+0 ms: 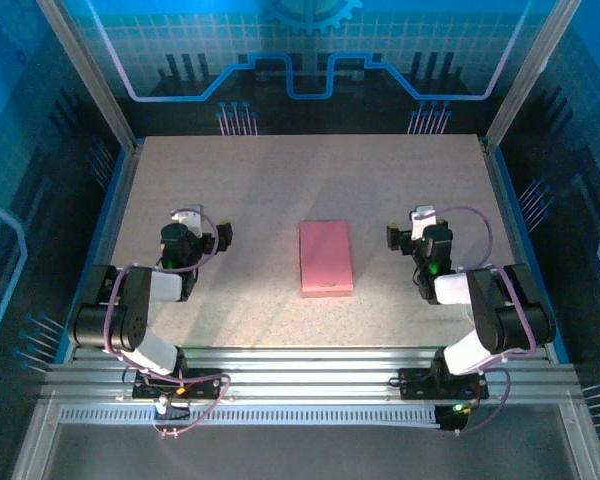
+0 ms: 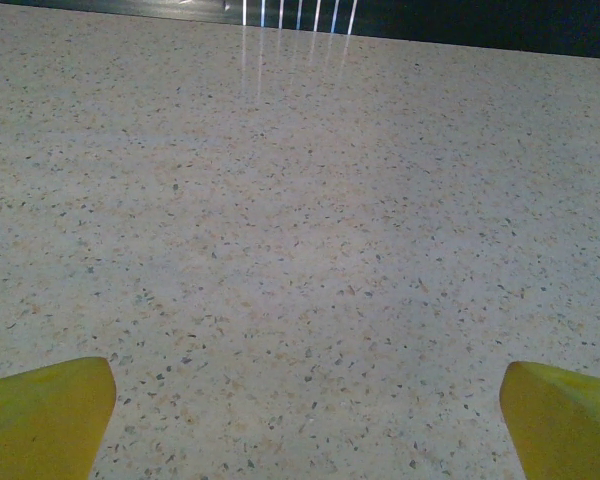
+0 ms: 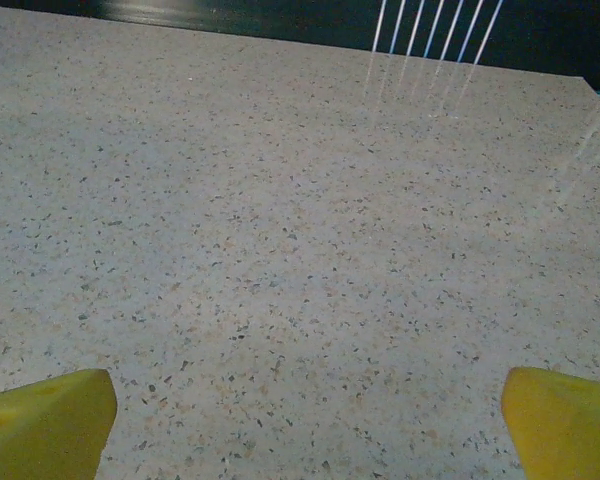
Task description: Fold the paper box
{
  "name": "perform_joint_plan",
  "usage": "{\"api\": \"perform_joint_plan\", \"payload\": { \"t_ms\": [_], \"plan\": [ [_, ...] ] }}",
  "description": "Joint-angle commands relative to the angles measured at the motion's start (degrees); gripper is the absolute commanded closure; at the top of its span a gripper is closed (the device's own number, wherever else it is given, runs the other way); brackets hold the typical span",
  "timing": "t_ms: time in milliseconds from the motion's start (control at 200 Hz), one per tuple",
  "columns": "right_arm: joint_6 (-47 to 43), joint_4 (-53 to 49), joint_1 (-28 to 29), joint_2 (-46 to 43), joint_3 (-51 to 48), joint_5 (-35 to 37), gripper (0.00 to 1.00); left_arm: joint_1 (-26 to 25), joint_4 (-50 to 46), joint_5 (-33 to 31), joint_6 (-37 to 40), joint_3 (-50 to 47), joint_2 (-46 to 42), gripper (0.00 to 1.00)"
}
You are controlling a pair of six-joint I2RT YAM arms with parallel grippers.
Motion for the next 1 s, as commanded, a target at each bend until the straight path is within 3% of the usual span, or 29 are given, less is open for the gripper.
{"api": "perform_joint_plan", "payload": {
  "t_ms": [0,190,310,440,996],
  "plan": [
    [1.1,3.6,-0.7,0.2,-0.2,0.8,0.0,0.3,2.1,0.9,0.9,-0.1,0.0,0.01],
    [1.3,4.6,-0.9,0.0,-0.9,0.5,0.0,0.3,2.1,0.9,0.9,-0.1,0.0,0.01],
    [1.3,12.4,-2.8,-0.2,-5.1,-6.0,0.0,0.3,2.1,0.8,0.9,-0.1,-0.1,0.01],
    [-0.6,1.8,-2.9,0.0,0.6,-11.0,0.0,0.3,2.1,0.9,0.9,-0.1,0.0,0.0],
    [-0.2,0.8,-2.8,0.1,1.1,-9.8,0.0,0.3,2.1,0.8,0.9,-0.1,0.0,0.01]
  ]
}}
